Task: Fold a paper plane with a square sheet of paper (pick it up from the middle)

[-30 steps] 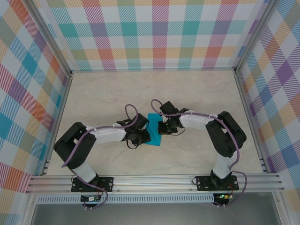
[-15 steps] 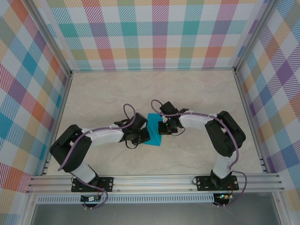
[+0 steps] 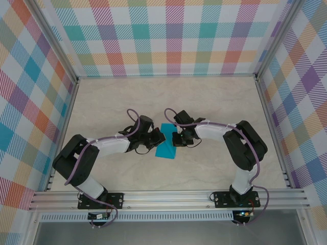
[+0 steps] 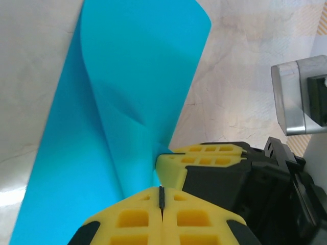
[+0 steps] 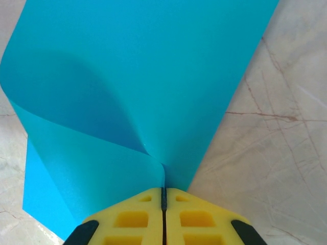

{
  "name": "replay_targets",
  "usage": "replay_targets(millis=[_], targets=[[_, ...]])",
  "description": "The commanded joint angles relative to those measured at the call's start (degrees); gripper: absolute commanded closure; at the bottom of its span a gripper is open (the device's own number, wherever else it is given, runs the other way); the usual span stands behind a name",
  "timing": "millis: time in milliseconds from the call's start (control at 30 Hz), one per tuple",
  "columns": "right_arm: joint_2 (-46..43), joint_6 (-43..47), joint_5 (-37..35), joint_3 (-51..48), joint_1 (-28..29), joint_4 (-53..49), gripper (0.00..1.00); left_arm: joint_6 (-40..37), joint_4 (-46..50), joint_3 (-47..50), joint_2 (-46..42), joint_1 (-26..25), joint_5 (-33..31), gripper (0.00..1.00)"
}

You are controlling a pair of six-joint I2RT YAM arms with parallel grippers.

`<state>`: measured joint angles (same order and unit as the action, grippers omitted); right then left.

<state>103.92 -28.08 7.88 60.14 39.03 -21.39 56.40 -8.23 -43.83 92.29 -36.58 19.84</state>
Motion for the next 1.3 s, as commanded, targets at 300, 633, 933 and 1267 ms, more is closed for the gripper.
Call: replay_targets(millis=[300,633,933,1267], targets=[[1.57,0.13,-1.3,1.51,-0.04,-2.07,0.93,0.54,-4.54,-4.11,7.72,0.38,1.57,0.99],[1.87,0.39,-1.46,3.44,-0.08,-3.17,0.93,0.51,-4.96,-2.37,10.95,0.37,0.14,0.99],[-1.6,-0.05,-0.74,4.81,-0.08,-4.42,0.79,1.84,-6.28,0.13,13.18,0.28,-0.98,0.99],[-9.96,-3.72,0.56,-0.11,-0.01,-3.38,0.65,1.34,-5.66,0.11,12.55,0.28,-0.96,0.99]])
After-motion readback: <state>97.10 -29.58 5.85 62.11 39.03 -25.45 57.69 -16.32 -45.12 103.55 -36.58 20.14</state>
